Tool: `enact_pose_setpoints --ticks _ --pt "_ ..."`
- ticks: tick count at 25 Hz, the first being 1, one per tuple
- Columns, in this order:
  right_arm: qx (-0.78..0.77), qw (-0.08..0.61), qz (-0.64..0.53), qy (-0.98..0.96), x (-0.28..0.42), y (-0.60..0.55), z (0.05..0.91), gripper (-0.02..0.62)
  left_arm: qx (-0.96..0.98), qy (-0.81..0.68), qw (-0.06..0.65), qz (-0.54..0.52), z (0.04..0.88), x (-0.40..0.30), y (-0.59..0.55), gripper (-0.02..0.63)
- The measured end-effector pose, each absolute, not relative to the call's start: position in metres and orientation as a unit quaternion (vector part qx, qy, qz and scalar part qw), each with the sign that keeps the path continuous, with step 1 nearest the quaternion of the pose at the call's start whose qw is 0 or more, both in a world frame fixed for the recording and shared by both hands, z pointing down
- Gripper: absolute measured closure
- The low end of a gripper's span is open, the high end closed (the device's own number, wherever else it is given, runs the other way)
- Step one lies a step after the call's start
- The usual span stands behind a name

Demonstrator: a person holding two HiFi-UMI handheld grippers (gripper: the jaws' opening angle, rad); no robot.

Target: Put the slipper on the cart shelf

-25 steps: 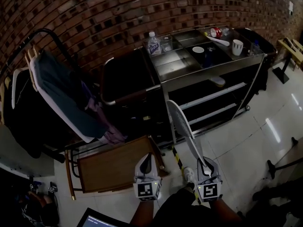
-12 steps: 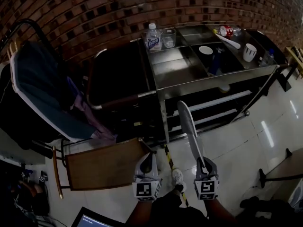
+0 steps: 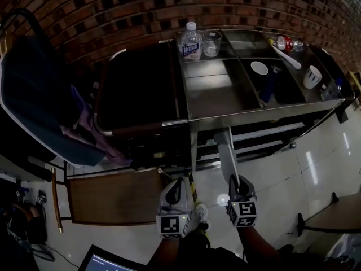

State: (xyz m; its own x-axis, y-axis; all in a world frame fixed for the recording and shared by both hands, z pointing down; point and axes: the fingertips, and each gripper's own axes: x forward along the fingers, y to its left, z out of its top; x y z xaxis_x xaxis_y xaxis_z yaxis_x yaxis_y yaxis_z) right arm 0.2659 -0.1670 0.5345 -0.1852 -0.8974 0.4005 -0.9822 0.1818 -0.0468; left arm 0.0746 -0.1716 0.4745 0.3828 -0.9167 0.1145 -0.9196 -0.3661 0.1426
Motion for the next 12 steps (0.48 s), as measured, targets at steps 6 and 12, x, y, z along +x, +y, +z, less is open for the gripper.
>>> enact_pose_setpoints --ticks 6,12 --pt "0.617 0.108 0.197 -0.754 0.272 -0.212 0.533 0.558 0.819 -0.565 0.097 0.007 0.483 0.081 -0.193 0.595" --pt "0.603 0.085 0.219 -0.762 0.271 -0.264 0.527 0.558 0.822 -0.563 0.084 0.005 0.466 0.089 -0.215 0.595"
